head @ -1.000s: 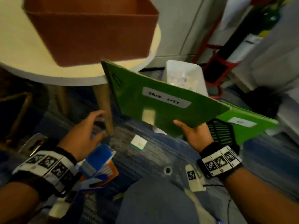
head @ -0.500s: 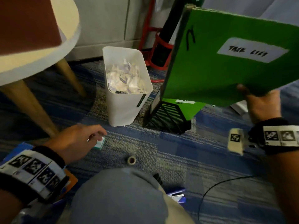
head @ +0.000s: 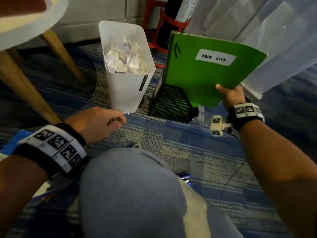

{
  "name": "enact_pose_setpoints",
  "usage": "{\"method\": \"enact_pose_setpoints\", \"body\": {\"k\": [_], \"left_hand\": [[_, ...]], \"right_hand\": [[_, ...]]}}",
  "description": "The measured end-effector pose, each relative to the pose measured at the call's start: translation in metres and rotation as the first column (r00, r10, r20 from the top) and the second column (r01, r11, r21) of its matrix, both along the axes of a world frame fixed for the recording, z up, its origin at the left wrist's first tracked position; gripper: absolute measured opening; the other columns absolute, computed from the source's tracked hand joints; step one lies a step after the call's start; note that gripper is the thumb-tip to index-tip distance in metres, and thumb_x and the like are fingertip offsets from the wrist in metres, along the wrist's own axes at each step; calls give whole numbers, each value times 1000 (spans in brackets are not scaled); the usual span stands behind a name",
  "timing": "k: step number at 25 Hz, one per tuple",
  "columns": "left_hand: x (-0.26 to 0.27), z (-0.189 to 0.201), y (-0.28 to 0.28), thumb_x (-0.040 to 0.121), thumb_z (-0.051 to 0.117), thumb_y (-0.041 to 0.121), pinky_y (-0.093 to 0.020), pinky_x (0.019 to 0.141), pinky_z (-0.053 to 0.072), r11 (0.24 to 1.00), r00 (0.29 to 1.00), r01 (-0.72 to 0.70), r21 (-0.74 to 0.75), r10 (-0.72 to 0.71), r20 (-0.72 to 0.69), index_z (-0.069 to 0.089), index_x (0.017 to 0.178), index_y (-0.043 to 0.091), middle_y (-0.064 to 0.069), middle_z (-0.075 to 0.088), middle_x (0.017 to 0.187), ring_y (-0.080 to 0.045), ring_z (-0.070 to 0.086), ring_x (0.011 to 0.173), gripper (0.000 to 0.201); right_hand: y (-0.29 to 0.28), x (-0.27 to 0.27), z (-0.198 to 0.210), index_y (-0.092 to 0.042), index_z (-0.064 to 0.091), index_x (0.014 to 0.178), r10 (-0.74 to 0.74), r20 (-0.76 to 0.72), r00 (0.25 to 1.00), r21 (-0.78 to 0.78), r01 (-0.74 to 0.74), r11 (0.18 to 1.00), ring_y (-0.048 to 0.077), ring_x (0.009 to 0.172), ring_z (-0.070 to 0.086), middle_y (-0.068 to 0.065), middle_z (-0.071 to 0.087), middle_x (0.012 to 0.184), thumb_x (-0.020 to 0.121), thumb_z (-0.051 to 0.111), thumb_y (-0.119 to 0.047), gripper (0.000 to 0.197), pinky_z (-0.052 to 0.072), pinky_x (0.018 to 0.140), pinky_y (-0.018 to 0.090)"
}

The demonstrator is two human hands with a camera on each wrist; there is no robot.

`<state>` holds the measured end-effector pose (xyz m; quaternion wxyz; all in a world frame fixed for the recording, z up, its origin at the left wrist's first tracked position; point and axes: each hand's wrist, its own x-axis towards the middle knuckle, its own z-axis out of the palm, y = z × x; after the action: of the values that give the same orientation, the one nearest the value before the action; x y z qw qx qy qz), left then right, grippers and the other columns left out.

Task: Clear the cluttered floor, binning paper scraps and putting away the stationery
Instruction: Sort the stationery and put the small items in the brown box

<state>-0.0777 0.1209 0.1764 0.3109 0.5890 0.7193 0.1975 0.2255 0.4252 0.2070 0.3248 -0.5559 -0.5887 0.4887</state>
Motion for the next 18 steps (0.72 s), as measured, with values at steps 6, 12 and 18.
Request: {"method": "enact_pose_setpoints", "body": {"k": [6, 12, 18], "left_hand": [[5, -4, 11, 90, 59, 8, -18, 72, 45, 994, 999, 9, 109, -13, 42, 69, 97, 27, 16, 69, 84, -5, 65, 81, 23], [-1, -9, 1, 91, 58, 10, -27, 72, 47, 999, 999, -30, 40, 29, 20, 67, 94, 32, 17, 68, 85, -6, 63, 81, 24], [-6, -24, -5, 92, 55, 14, -19, 69, 45, 998, 998, -50, -28, 51, 36, 66, 96, 35, 22, 67, 85, 1, 62, 80, 24]], "right_hand": [[36, -7, -58, -7, 66, 89, -266, 49, 963, -256, 269, 928, 35, 101, 60, 14, 63, 120, 66, 63, 3, 25, 53, 82, 40], [8, -6, -98, -10, 50, 134, -37, 486, 873, -266, 188, 945, 32, 114, 58, 10, 58, 131, 76, 80, -25, 68, 48, 96, 43], [-24, -4, -97, -12, 55, 128, 365, 909, 199, -281, -353, 893, 39, 111, 56, 19, 54, 129, 87, 60, -9, 41, 48, 83, 37]]}}
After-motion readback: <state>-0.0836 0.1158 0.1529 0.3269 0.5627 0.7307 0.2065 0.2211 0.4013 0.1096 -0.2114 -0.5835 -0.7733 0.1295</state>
